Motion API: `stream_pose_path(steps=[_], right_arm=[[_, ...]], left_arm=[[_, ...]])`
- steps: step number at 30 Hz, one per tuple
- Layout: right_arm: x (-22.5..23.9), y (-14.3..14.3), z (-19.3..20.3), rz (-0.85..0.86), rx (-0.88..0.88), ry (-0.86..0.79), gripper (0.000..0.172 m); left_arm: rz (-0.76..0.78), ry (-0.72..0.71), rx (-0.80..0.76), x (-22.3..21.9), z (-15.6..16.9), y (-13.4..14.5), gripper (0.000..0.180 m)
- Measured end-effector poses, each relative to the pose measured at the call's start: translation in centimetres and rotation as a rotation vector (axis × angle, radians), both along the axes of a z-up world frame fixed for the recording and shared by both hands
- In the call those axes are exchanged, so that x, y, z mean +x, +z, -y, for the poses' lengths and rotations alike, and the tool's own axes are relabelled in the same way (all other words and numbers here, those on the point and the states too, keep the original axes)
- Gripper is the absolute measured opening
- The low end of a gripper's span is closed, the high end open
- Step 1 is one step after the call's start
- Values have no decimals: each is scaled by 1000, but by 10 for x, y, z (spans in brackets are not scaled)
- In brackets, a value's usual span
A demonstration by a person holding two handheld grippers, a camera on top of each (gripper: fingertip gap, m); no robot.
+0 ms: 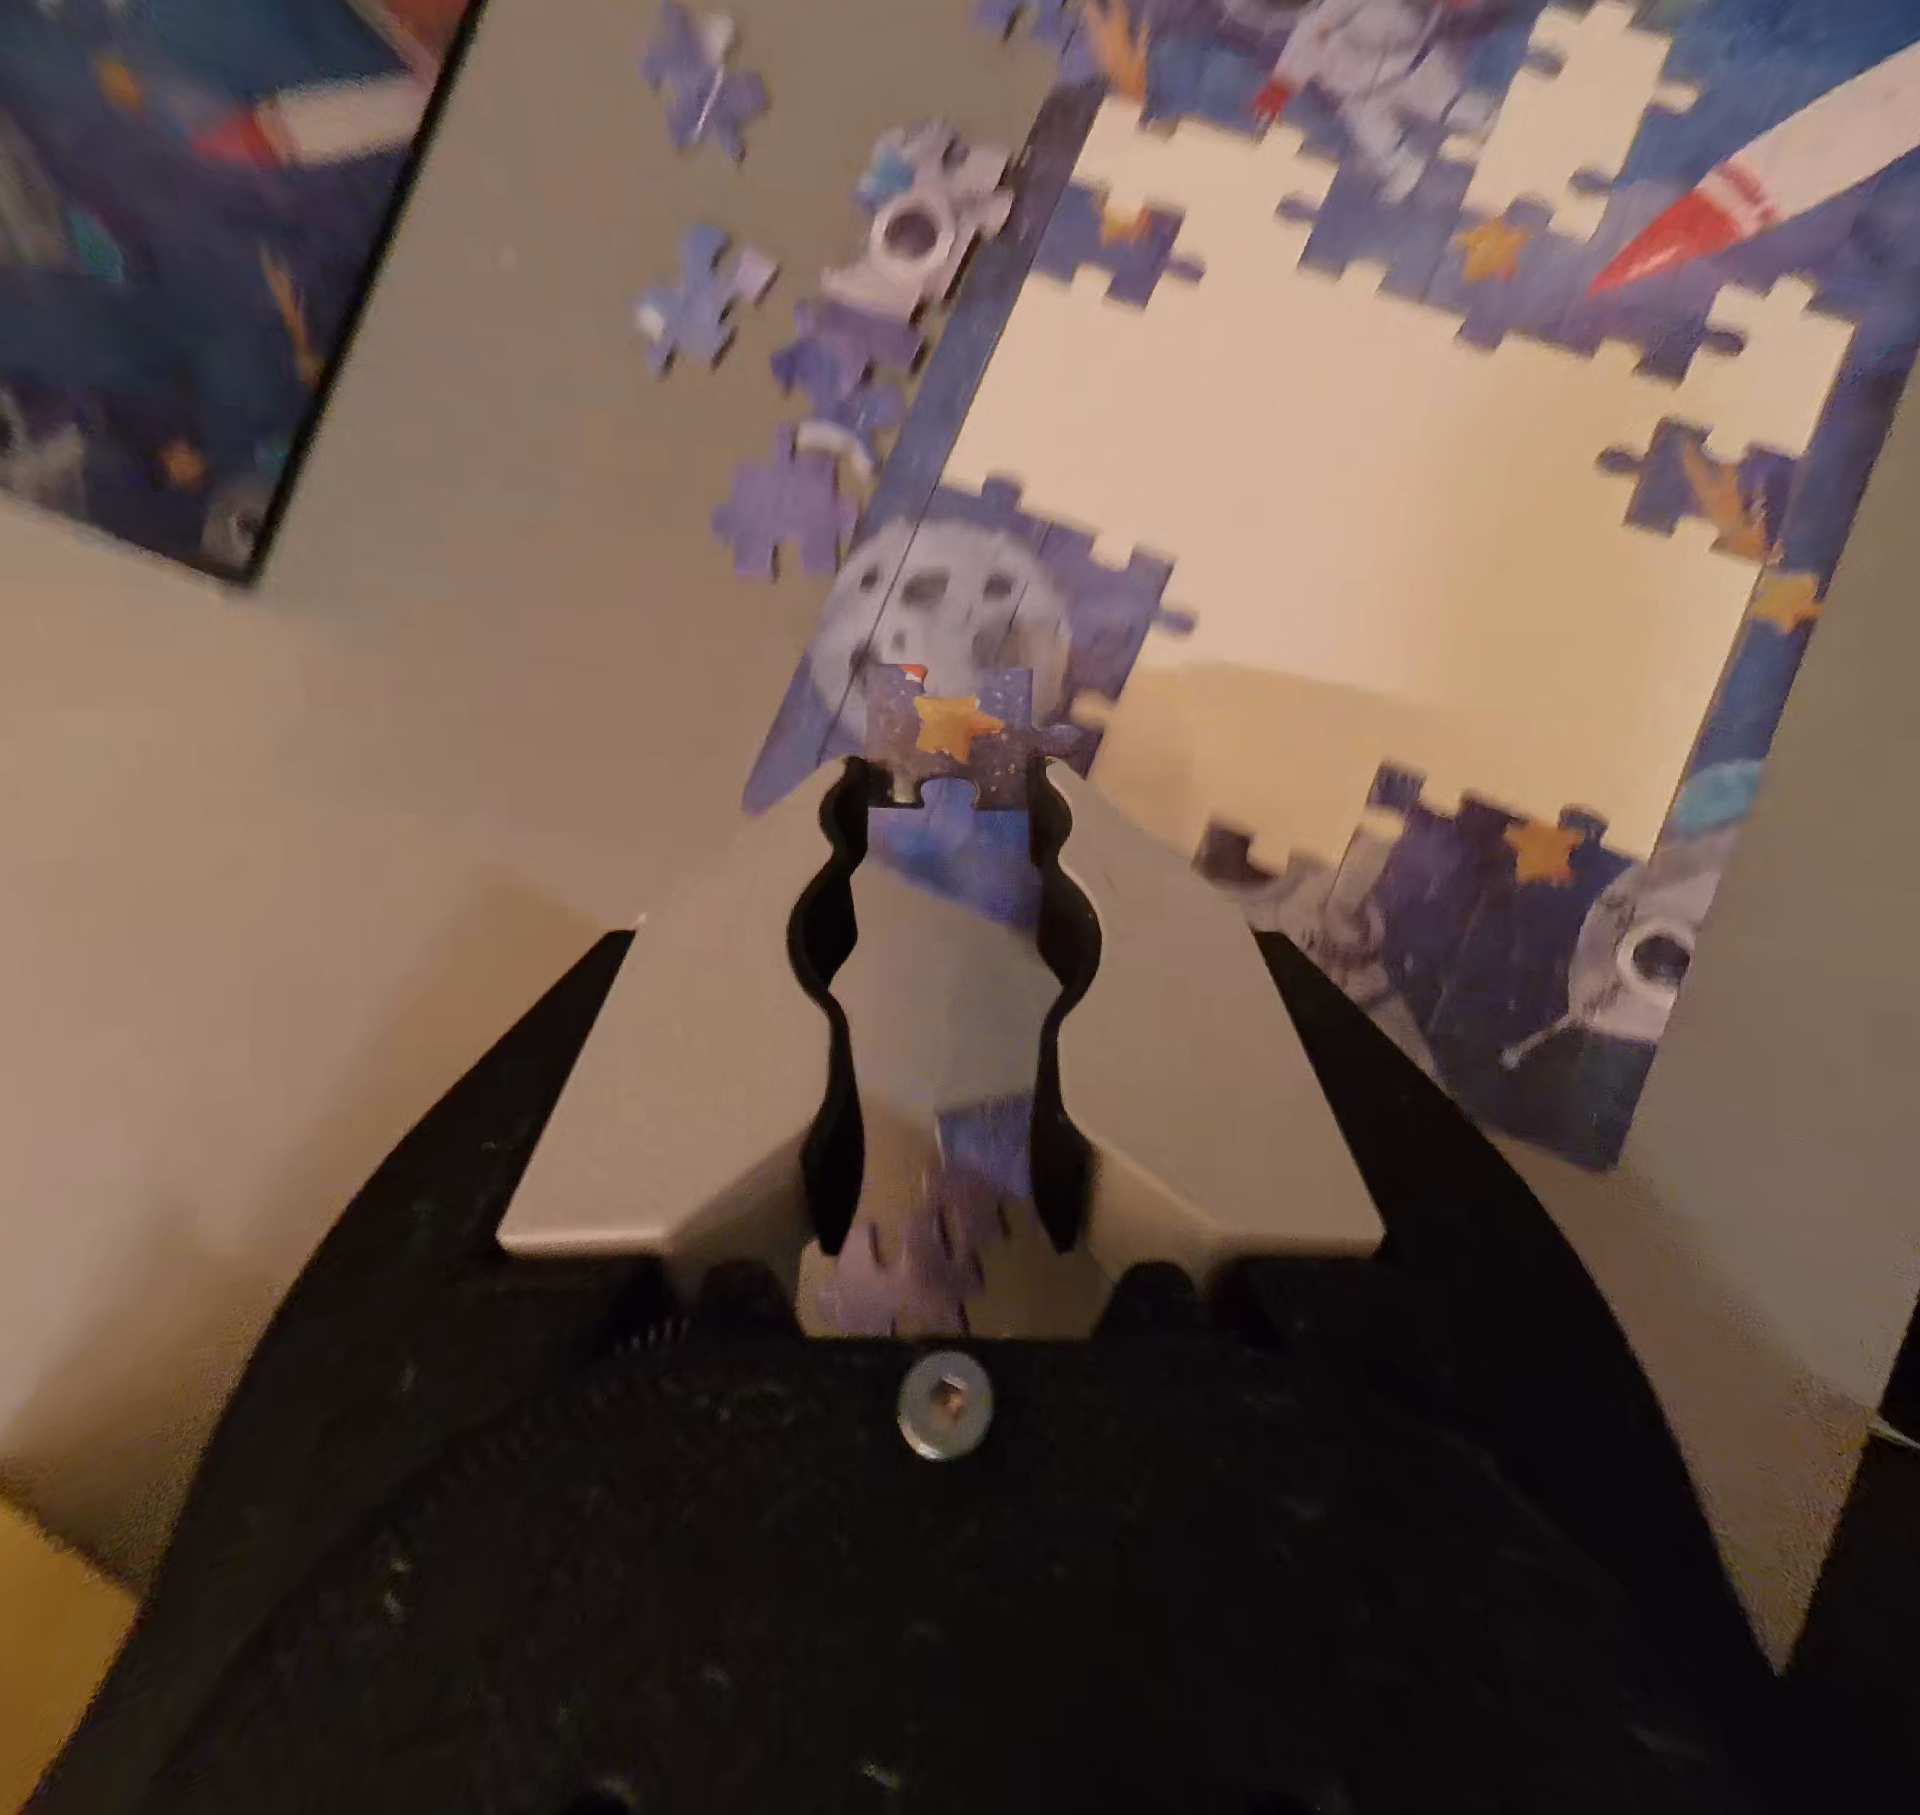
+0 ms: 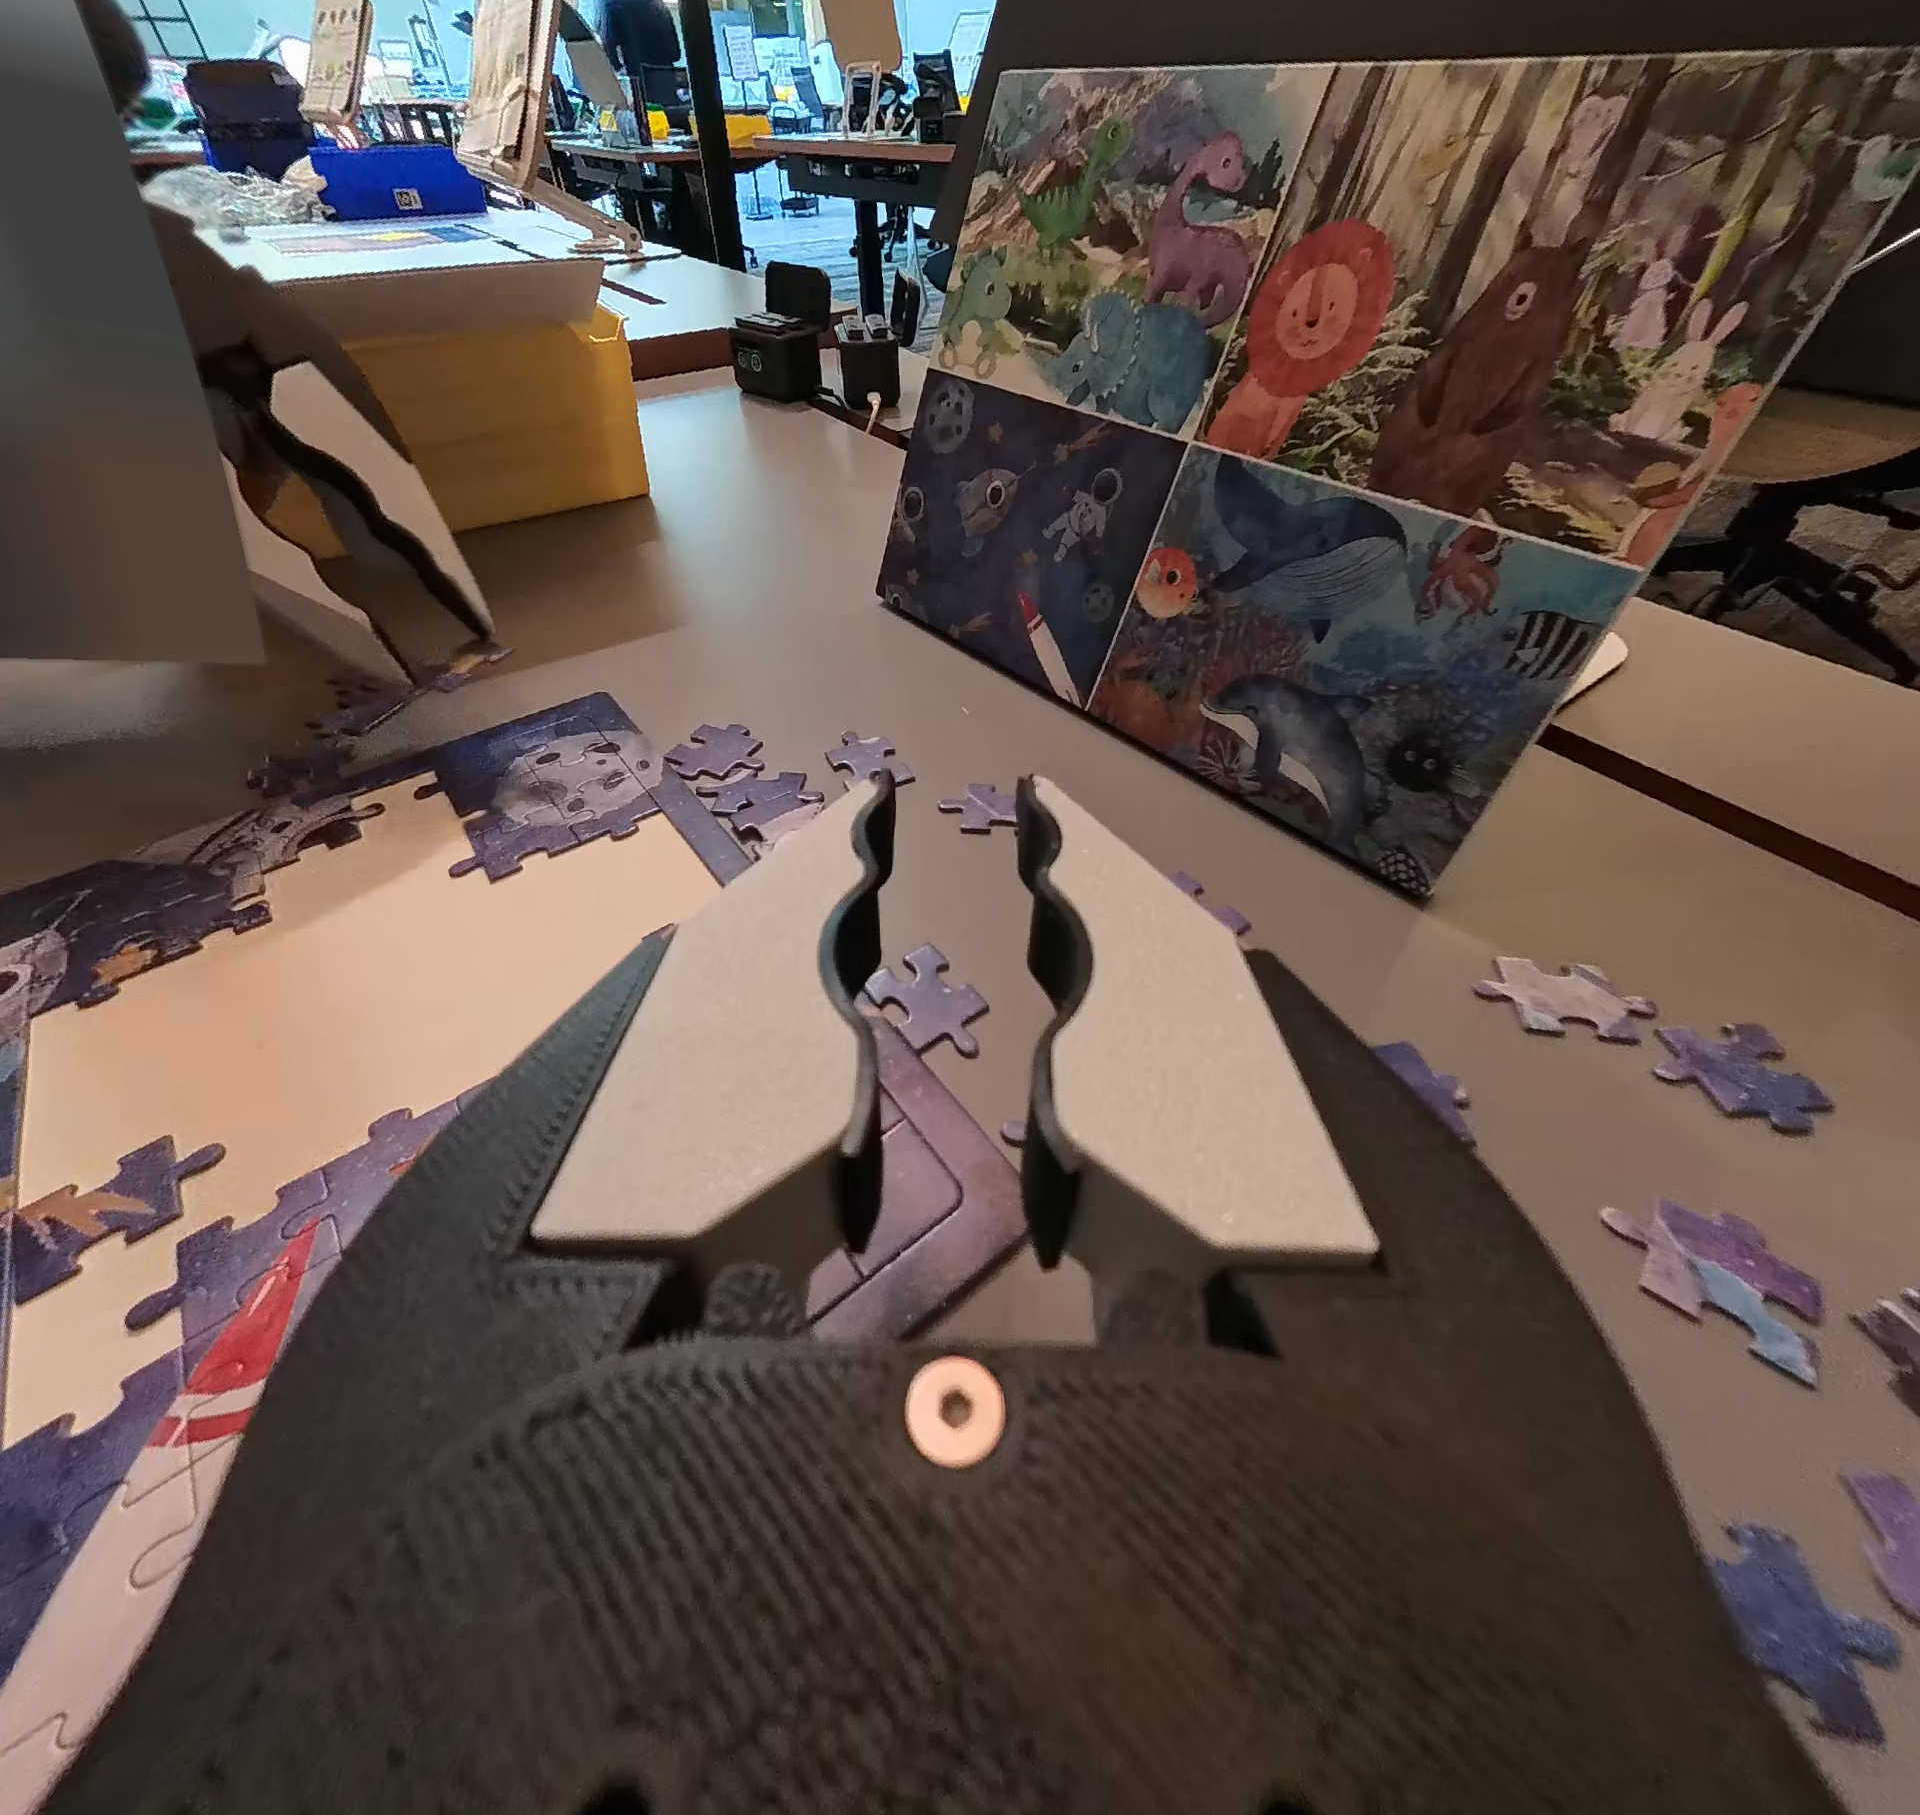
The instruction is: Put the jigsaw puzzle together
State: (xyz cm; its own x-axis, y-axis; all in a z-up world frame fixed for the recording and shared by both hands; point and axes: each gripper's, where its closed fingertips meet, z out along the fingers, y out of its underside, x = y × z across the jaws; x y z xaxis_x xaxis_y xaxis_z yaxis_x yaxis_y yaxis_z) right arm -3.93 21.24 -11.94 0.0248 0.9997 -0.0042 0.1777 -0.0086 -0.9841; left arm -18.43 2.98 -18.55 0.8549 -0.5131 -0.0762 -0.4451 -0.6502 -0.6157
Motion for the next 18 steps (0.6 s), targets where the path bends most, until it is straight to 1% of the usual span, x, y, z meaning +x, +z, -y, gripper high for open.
stream_pose_path(steps=[3, 5, 9, 12, 15, 18], right_arm=[[0, 1, 0, -1, 7, -3, 21], [1, 2, -1, -2, 11, -6, 21], [3, 5, 0, -11, 13, -4, 21], [4, 7, 0, -8, 38, -8, 22], [5, 10, 1, -7, 63, -13, 22], [5, 12, 1, -12, 68, -12, 22]], left_arm=[[13, -111, 37, 35, -33, 7, 30], [27, -189, 36, 62, -54, 7, 30], [-35, -296, -23, 95, -85, -13, 30], [-45, -327, -61, 106, -98, -24, 30], [-26, -339, -72, 113, -107, -26, 30], [-40, -338, -89, 115, -112, -29, 30]])
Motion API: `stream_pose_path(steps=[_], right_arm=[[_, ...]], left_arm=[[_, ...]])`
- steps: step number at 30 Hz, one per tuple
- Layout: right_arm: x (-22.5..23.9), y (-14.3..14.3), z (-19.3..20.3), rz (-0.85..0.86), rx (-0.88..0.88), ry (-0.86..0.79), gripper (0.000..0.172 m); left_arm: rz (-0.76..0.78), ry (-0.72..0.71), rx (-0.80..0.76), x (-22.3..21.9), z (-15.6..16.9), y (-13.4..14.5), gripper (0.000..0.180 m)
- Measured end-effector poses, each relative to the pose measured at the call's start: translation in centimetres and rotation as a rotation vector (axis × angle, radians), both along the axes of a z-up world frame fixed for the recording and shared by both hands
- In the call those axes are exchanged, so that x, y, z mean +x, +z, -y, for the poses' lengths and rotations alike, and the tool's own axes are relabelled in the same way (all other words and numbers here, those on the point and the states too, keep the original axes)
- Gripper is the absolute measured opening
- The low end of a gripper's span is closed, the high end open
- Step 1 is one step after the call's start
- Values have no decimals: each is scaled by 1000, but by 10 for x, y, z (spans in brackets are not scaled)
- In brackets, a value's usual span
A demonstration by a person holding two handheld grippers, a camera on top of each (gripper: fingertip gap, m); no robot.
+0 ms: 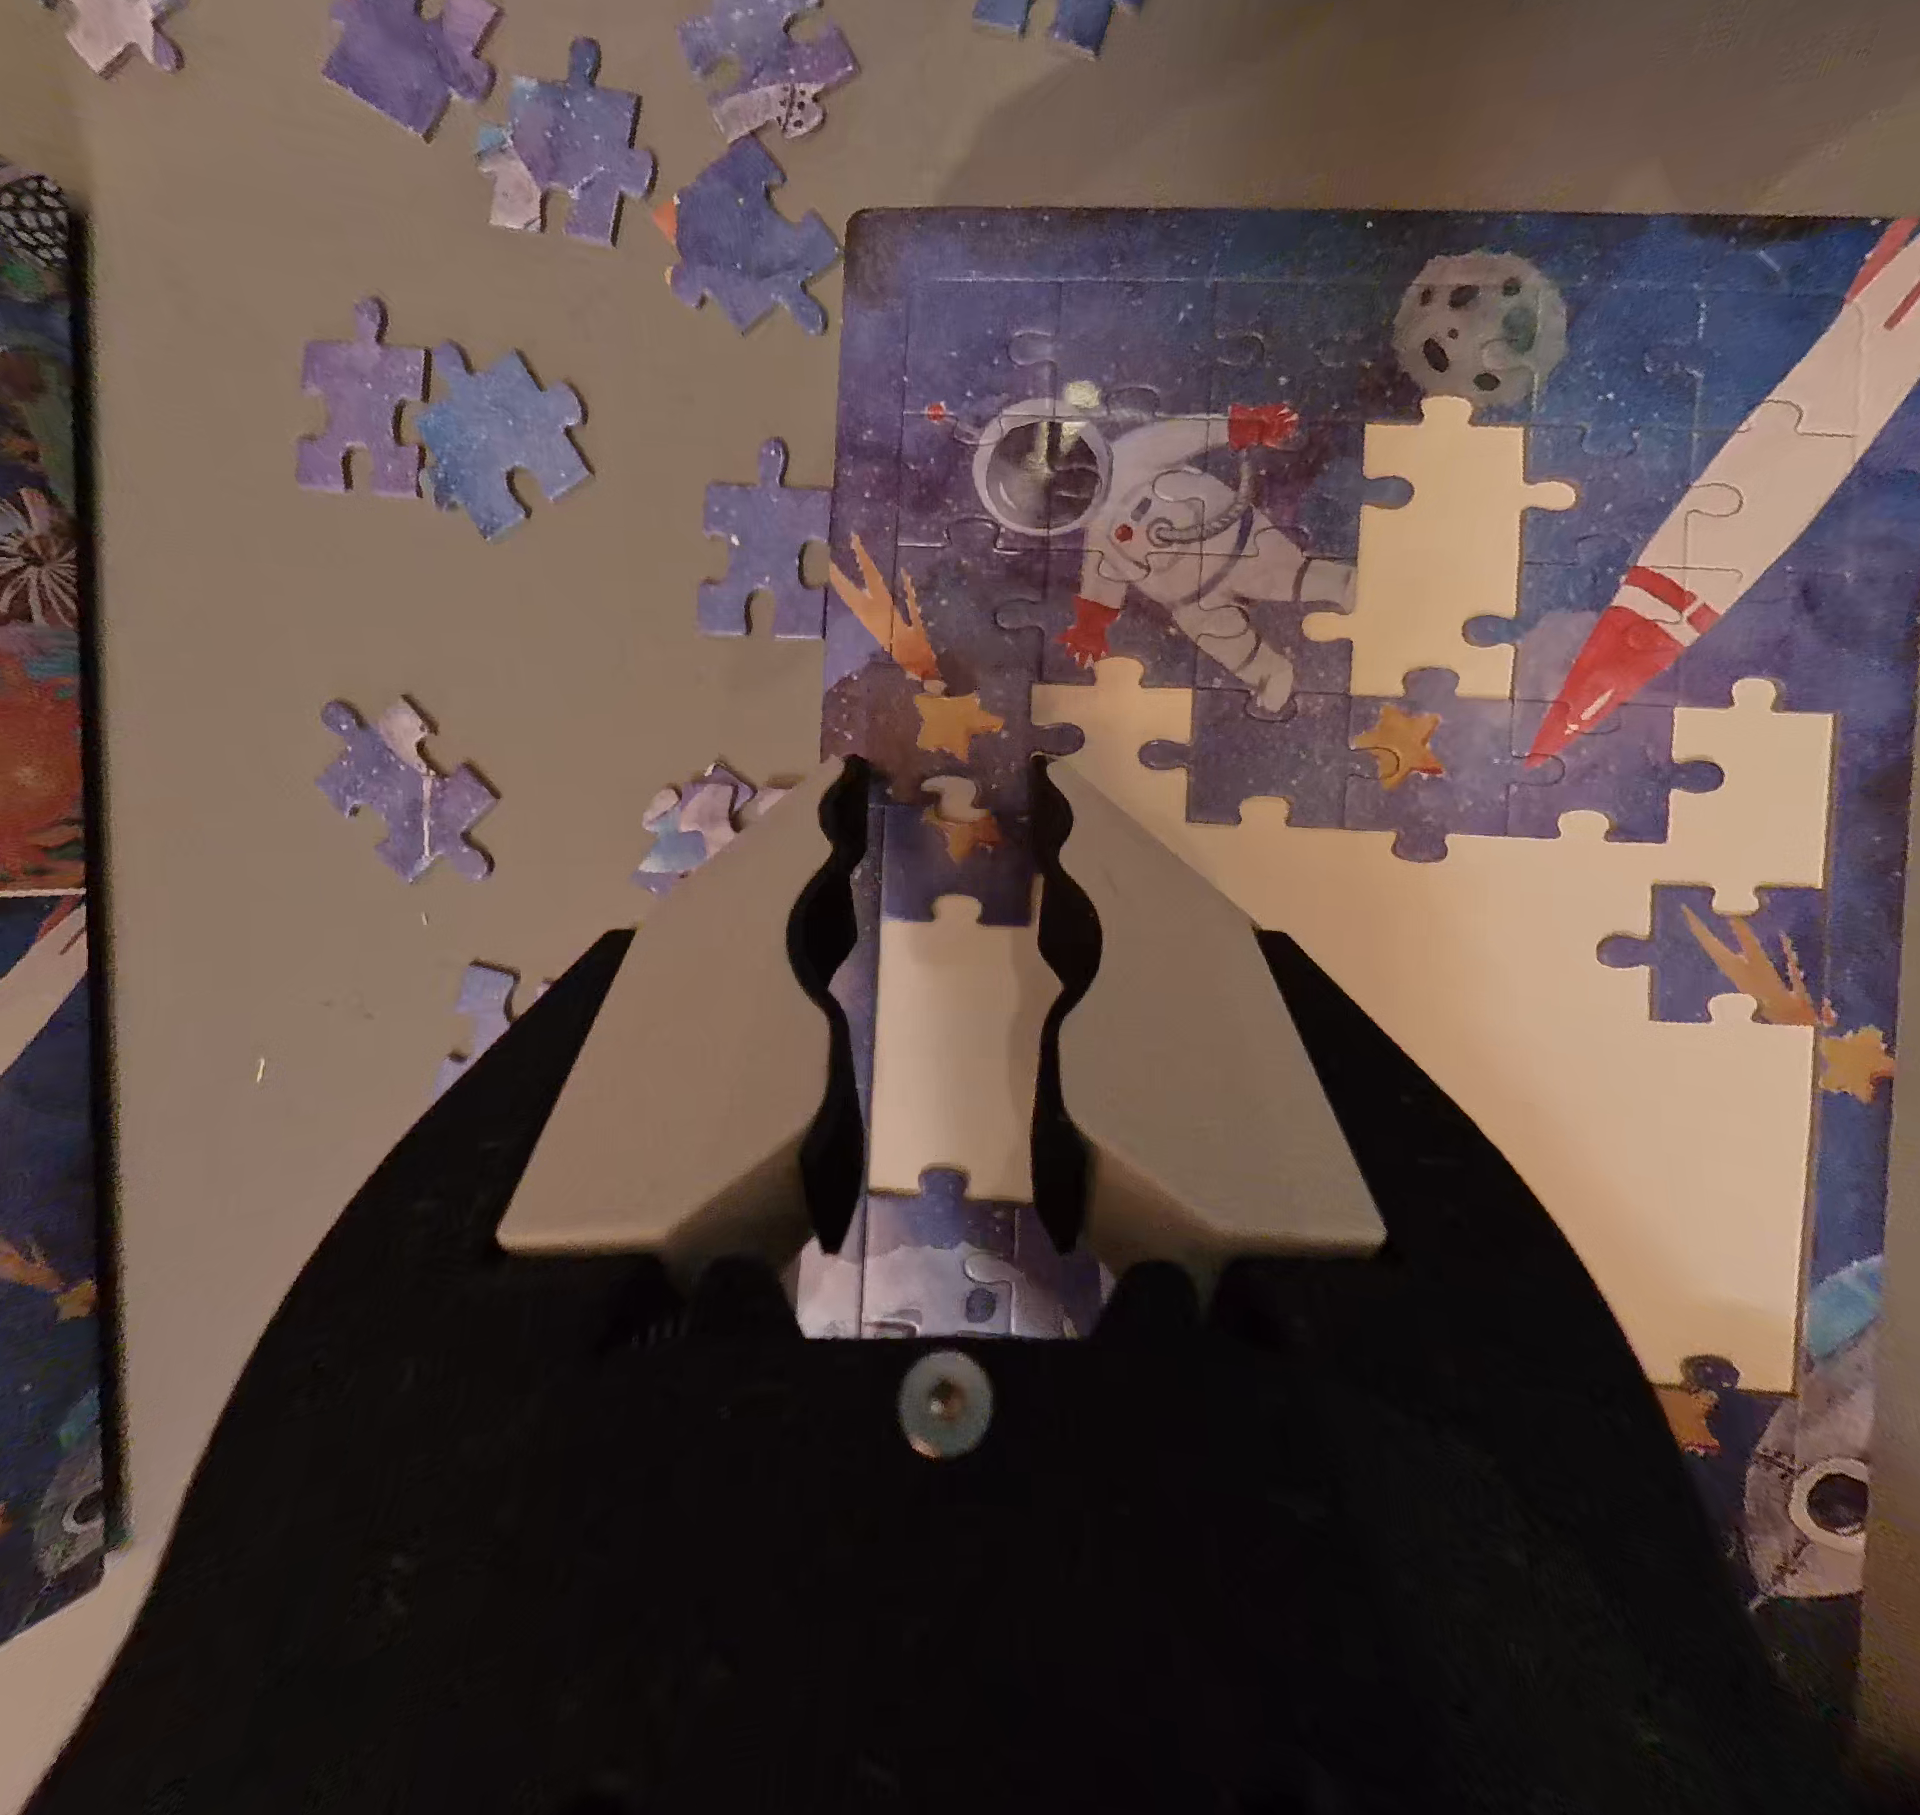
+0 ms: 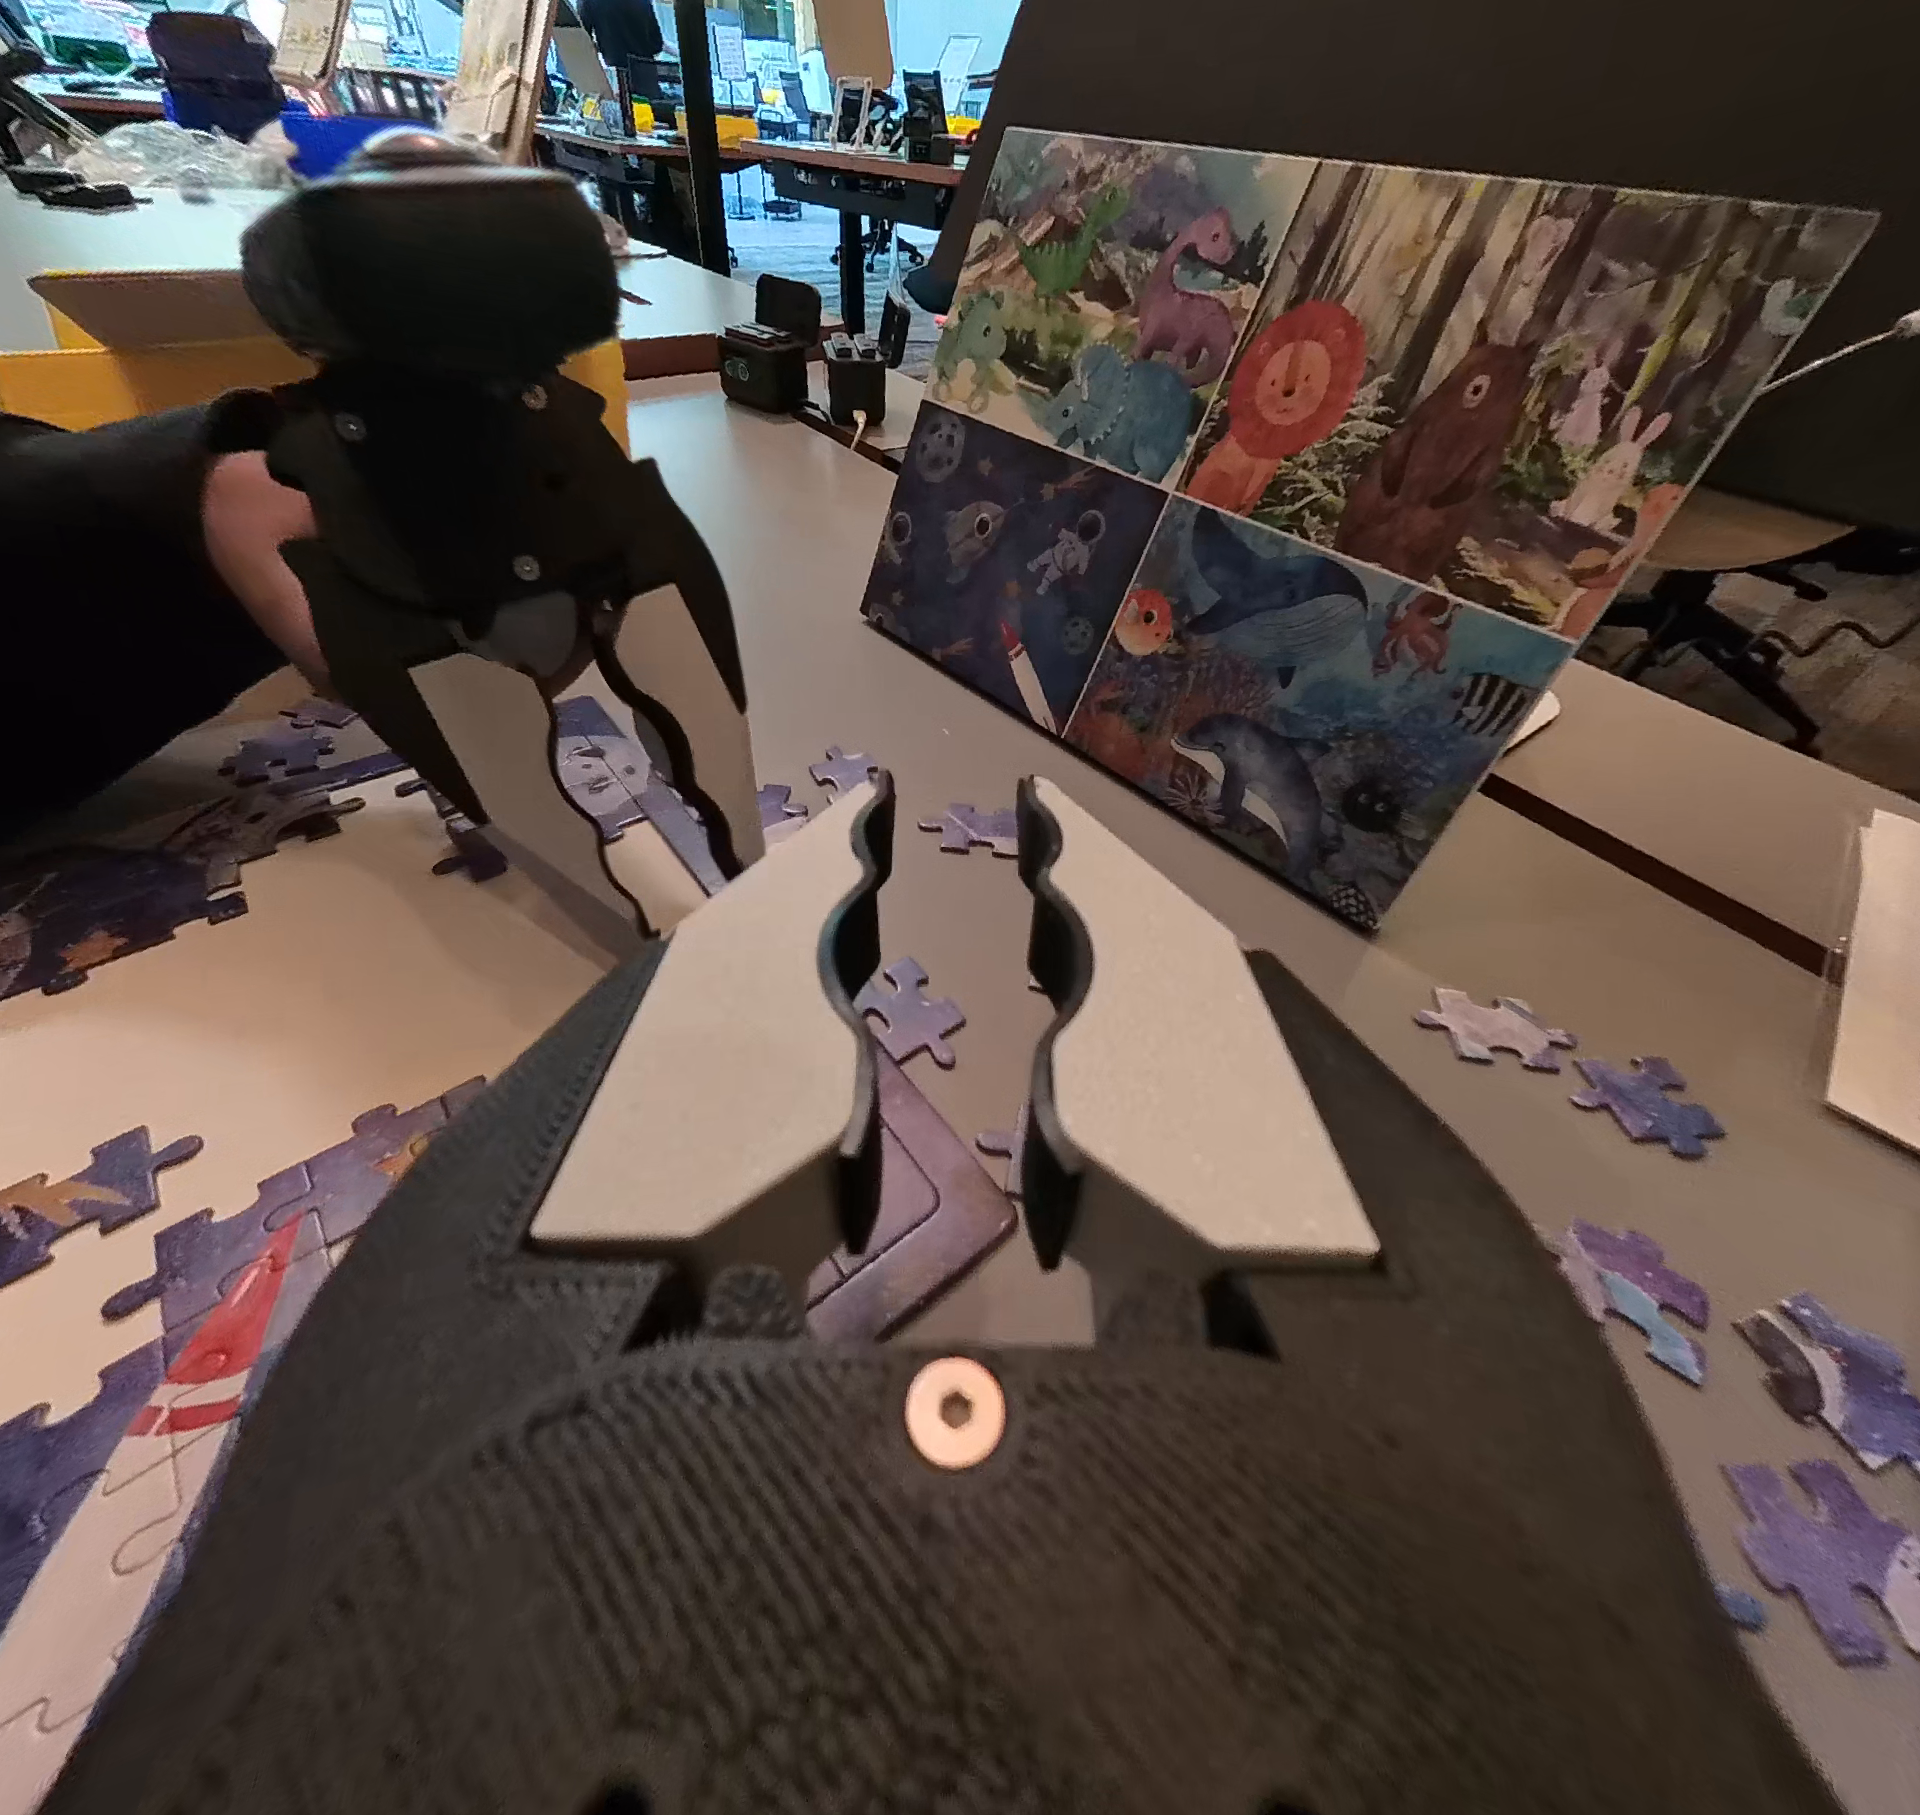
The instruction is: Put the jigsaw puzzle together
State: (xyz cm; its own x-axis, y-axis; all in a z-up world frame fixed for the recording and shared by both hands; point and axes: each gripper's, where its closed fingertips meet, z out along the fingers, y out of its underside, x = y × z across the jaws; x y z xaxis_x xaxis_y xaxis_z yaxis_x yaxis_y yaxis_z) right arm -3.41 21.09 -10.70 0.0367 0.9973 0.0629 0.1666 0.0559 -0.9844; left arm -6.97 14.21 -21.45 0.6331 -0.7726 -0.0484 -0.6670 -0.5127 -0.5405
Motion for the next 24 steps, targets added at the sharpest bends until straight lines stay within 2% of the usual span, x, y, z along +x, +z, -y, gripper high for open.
stream_pose_path(steps=[9, 24], right_arm=[[2, 3, -1, -11, -7, -3, 22], [1, 2, -1, -6, -11, 1, 22]], left_arm=[[-23, -3, -36, 2, -1, -10, 31], [-10, -7, -30, 1, 1, -8, 33]])
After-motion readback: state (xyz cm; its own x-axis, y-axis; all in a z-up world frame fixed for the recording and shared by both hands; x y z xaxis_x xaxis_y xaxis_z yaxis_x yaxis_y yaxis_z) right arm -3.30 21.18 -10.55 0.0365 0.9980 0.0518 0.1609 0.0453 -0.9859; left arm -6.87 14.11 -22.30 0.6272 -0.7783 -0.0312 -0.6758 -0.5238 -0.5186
